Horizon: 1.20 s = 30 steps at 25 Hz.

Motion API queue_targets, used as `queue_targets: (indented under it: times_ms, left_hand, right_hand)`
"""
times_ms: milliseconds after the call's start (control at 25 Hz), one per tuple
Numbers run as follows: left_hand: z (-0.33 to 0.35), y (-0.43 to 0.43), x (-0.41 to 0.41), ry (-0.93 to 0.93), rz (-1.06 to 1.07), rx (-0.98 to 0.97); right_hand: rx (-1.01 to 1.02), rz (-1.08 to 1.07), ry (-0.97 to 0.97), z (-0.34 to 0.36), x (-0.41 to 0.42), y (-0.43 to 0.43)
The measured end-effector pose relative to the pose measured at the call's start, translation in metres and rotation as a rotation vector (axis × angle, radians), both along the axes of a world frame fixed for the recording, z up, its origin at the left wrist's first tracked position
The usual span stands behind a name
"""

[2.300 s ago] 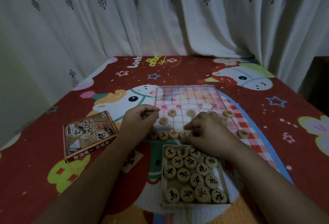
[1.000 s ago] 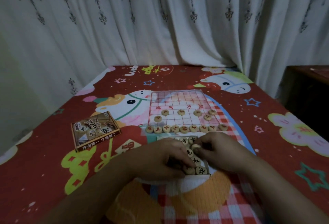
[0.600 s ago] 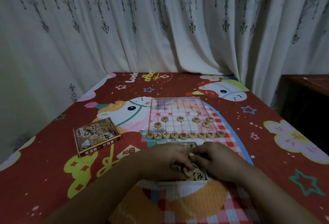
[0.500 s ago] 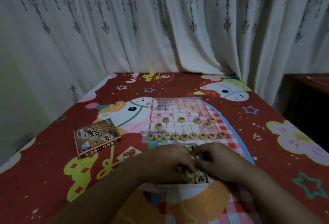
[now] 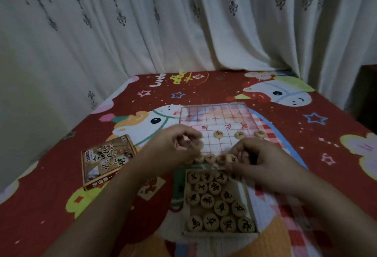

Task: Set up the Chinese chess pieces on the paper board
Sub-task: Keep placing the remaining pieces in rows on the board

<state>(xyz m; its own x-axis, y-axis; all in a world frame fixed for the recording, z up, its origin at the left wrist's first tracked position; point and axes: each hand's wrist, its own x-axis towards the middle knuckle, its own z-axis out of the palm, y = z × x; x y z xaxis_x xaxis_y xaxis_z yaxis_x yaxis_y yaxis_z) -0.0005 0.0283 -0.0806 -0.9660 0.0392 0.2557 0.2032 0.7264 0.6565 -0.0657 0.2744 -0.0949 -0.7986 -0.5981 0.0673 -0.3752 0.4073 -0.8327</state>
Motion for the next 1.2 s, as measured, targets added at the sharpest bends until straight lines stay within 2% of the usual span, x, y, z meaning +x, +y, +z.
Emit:
queue_targets:
  times_ms: [80, 160, 360, 480, 800, 1080, 1200]
  left_hand:
    - [-0.004, -0.028, -0.033, 0.02, 0.224, 0.054]
    - [-0.012, -0.045, -0.061, 0.019, 0.282, 0.102]
    - [-0.042, -0.06, -0.083, -0.068, 0.321, 0.055]
    - [-0.046, -0.06, -0.083, -0.08, 0.293, 0.055]
    - [-0.047, -0.064, -0.079, -0.122, 0.223, 0.0]
    - [-0.057, -0.059, -0.092, -0.109, 0.422, 0.118]
    - [-0.064, -0.056, -0.094, -0.07, 0.485, 0.152]
  right_hand:
    - [0.007, 0.001, 0.085, 0.0, -0.011, -0.01]
    - [-0.015, 0.011, 0.145, -0.005, -0.018, -0.018]
    - [-0.203, -0.107, 0.17, -0.018, -0.02, -0.015]
    - [-0.234, -0.176, 0.203, -0.022, -0.02, -0.013]
    - [-0.206, -0.197, 0.241, -0.032, -0.025, -0.012]
    - [-0.244, -0.217, 0.244, -0.038, -0.03, -0.011]
    - [-0.296, -0.335, 0.239, -0.032, -0.047, -0.002]
